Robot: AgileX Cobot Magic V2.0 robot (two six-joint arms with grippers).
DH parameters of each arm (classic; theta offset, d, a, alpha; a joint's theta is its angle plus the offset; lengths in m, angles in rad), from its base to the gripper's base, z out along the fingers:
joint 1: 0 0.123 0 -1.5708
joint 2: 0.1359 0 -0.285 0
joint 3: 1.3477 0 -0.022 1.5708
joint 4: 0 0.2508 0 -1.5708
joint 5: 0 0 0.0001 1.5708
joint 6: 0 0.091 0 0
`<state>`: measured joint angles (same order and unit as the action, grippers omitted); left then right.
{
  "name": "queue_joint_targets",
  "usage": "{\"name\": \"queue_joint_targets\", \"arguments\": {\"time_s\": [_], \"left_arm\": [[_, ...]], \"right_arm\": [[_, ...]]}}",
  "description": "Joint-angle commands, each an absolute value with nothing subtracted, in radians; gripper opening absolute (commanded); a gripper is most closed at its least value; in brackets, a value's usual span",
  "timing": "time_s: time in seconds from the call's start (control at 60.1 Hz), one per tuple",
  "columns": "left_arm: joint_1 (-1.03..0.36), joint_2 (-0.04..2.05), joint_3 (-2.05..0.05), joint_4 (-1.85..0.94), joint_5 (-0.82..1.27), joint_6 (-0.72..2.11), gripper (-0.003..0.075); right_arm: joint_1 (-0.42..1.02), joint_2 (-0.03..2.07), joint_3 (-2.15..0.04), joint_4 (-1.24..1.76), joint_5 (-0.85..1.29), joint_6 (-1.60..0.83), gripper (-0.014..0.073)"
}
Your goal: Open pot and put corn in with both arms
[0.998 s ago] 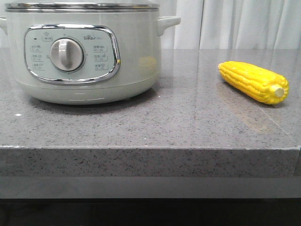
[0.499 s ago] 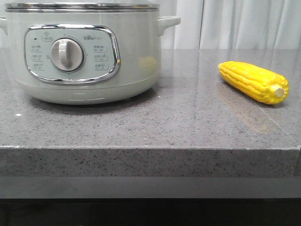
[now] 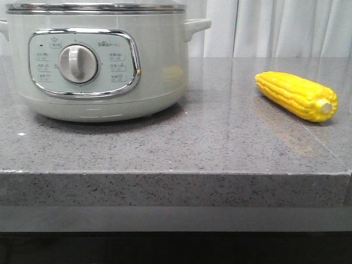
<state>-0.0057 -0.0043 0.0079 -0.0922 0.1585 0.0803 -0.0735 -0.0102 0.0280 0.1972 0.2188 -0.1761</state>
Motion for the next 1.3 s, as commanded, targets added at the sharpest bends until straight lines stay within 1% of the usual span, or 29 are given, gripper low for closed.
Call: {"name": "queue_joint_targets", "arguments": {"time_s": [0.0,0.15,0.233,0.333,0.416,0.483,0.666,0.799,0.998,1.065,1.148,1.215,1.231,1.265,1.281], "left_arm": [[-0.006,-0.028,0.006,-0.101,0.065,0.074,-0.0018],[-0.006,-0.028,-0.013,-0.101,0.022,0.074,-0.0018],[-0.006,-0.024,-0.063,-0.101,0.02,0.071,-0.0019],[-0.006,0.014,-0.179,-0.101,0.055,0.069,-0.0019],[-0.006,0.094,-0.285,-0.101,0.111,0.069,-0.0019],[-0.006,0.197,-0.395,-0.101,0.144,0.069,-0.0019],[-0.006,0.427,-0.575,-0.101,0.159,0.069,-0.0018],[-0.006,0.502,-0.622,-0.101,0.155,0.069,-0.0018],[-0.006,0.512,-0.624,-0.101,0.151,0.069,-0.0013],[-0.006,0.512,-0.624,-0.101,0.151,0.069,0.0038],[-0.006,0.512,-0.624,-0.101,0.157,0.069,0.0164],[-0.006,0.512,-0.622,-0.101,0.158,0.069,0.0323],[-0.006,0.512,-0.622,-0.101,0.16,0.069,0.0376],[-0.006,0.512,-0.622,-0.101,0.16,0.069,0.0444],[-0.006,0.512,-0.622,-0.101,0.16,0.069,0.0492]], "right_arm": [[-0.08,-0.032,0.025,0.191,0.118,-0.178,-0.0072],[-0.08,-0.032,0.004,0.191,0.018,-0.178,-0.0072],[-0.08,-0.031,-0.057,0.191,0.047,-0.178,-0.0072],[-0.08,-0.009,-0.169,0.19,0.118,-0.178,-0.0072],[-0.08,0.051,-0.263,0.19,0.158,-0.178,-0.0072],[-0.08,0.131,-0.355,0.19,0.178,-0.178,-0.0072],[-0.08,0.367,-0.554,0.19,0.207,-0.178,-0.0072],[-0.08,0.455,-0.627,0.19,0.223,-0.178,-0.0072],[-0.08,0.467,-0.63,0.19,0.223,-0.178,-0.0072],[-0.08,0.467,-0.63,0.19,0.222,-0.178,-0.007],[-0.08,0.467,-0.63,0.19,0.222,-0.178,-0.0035],[-0.08,0.467,-0.63,0.19,0.223,-0.178,0.0042],[-0.08,0.467,-0.63,0.19,0.223,-0.178,0.0062],[-0.08,0.467,-0.63,0.19,0.223,-0.178,0.0116],[-0.08,0.467,-0.63,0.19,0.223,-0.178,0.0152]]}}
